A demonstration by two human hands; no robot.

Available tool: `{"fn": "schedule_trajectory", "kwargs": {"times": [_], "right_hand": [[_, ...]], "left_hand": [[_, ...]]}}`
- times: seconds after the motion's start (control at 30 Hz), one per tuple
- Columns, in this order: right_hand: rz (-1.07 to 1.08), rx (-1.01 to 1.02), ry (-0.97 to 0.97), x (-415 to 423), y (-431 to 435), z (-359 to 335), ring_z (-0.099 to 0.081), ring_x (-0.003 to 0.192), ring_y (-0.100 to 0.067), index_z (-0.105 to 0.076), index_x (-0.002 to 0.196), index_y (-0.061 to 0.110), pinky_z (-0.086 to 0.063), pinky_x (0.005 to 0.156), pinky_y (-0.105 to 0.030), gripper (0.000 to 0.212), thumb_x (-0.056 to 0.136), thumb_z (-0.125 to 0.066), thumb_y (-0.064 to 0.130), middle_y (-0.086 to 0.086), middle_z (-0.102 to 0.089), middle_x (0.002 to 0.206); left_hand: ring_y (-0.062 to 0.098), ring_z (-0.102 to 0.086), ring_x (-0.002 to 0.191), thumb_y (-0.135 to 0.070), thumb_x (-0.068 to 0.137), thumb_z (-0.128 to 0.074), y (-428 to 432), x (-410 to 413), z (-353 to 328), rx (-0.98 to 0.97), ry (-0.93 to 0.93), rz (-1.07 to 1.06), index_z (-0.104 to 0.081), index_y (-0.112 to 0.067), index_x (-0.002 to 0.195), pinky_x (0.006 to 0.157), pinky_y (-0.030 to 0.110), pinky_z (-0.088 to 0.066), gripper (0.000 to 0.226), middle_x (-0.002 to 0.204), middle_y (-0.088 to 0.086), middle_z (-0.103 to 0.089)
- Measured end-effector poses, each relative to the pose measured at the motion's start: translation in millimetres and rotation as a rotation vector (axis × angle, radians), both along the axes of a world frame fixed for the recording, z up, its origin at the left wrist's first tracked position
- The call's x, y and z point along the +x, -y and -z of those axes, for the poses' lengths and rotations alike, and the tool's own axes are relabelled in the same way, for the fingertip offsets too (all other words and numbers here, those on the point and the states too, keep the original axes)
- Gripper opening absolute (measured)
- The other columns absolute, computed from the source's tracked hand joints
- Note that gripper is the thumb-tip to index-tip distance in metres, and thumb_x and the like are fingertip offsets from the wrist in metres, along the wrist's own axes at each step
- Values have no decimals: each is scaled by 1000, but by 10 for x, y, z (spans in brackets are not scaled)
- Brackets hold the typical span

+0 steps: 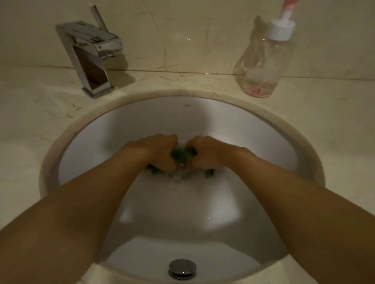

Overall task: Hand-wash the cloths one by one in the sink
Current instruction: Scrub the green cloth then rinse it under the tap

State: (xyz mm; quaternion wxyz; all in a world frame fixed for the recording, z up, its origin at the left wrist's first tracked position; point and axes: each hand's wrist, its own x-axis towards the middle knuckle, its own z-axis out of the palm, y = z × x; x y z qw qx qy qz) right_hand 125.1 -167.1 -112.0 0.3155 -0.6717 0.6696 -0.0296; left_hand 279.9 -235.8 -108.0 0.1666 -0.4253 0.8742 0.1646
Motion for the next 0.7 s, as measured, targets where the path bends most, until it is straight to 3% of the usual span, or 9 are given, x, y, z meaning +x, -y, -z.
{"fn": "schedule_trajectory", "kwargs": {"times": [0.07,0.17,0.3,0.4,0.47,0.53,0.6,0.63,0.7], "right_hand": [[59,-147,163,-14,28,-76,-66,90,-17,-66,108,20,-52,72,-21,12,96,-66,18,1,-66,98],[148,-339,318,-25,88,-147,-67,96,-17,-68,111,17,-58,89,-31,14,97,-65,16,-2,-68,103],[277,-428,224,-129,148,-171,-62,109,-20,-60,126,15,-53,92,-31,36,94,-70,28,-4,-64,119],[232,-351,-92,-249,139,-126,-56,117,-28,-52,140,15,-51,94,-37,73,86,-73,59,-10,-54,135],[122,-244,-216,-234,85,-127,-58,109,-31,-65,121,19,-55,90,-41,64,84,-67,71,-8,-57,122],[20,-149,-266,-167,35,-120,-62,104,-30,-70,104,25,-54,86,-38,55,85,-61,76,-4,-61,108],[-28,-7,-281,-81,-19,-106,-55,123,-33,-65,131,30,-50,99,-40,63,88,-58,75,-6,-57,129],[-41,58,-300,-53,-39,-81,-44,137,-34,-53,147,32,-42,108,-42,72,90,-56,75,-7,-47,145],[-46,139,-346,-6,-63,-44,-19,152,-34,-33,159,36,-28,118,-48,80,92,-51,75,-7,-22,164]], "left_hand": [[22,-63,92,-44,74,-77,16,2,1,75,8,-24,-58,-29,111,89,40,-56,44,104,-1,-64],[23,-65,99,-35,77,-81,50,0,-89,154,-219,-124,-67,-17,114,93,39,-54,43,109,4,-68],[23,-64,99,-23,81,-78,114,1,-275,268,-548,-303,-69,-14,107,92,37,-52,29,105,7,-69],[19,-60,93,-27,83,-78,205,61,-246,79,-644,-298,-64,-15,101,79,29,-50,26,98,3,-64],[16,-58,87,-29,82,-79,254,125,-222,-41,-660,-269,-61,-16,100,71,23,-46,28,95,1,-61],[18,-61,92,-29,80,-82,318,185,-215,-89,-704,-284,-63,-14,106,77,27,-52,35,101,3,-64],[23,-63,102,-27,77,-84,365,218,-241,-103,-772,-318,-64,-13,117,89,37,-56,47,111,4,-66],[24,-63,105,-27,76,-84,379,226,-258,-110,-797,-345,-64,-12,121,92,41,-56,51,115,6,-67],[25,-63,104,-28,77,-84,390,212,-282,-136,-813,-402,-64,-11,121,92,41,-56,52,116,7,-66]]}}
